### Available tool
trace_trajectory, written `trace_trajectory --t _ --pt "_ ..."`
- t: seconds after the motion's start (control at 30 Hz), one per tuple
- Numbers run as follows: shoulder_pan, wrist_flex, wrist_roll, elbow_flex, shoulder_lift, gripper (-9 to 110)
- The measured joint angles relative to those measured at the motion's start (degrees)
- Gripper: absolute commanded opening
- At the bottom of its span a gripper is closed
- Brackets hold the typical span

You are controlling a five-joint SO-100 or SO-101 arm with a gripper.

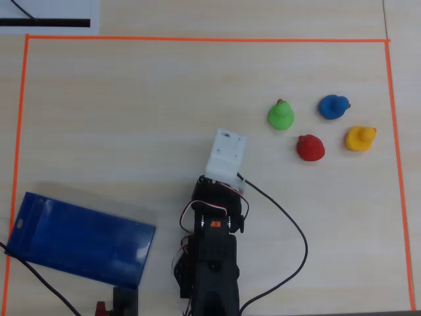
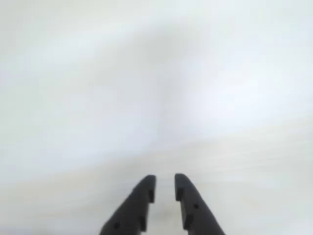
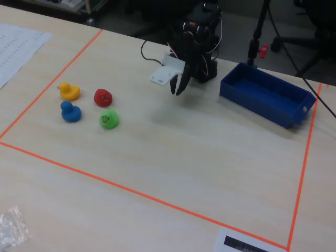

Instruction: Grasp blue duck and put it into box.

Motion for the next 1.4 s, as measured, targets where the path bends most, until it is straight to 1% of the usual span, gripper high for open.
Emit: trace_trajectory --t 0.07,0.2,0.37,0.47,0.53,0.73,0.87,1.13,1.4 --pt "3.08 0.0 -0.88 -10.55 -10.37 17" --pt "11.34 -2.55 -2.81 -33.66 -28.56 28" --pt "21.8 -10.72 -5.27 -59.5 -48.6 34" --pt "26.72 -17.4 -5.8 -70.49 -58.01 36" --pt "29.36 -22.24 -5.8 -74.79 -62.93 36" --pt "34.28 -40.17 -5.8 -73.3 -74.36 36" --pt "35.07 -47.9 -5.71 -71.72 -81.74 36" --pt "37.71 -56.95 -7.91 -71.72 -96.33 35" --pt "39.99 -64.34 -10.28 -71.89 -105.73 35"
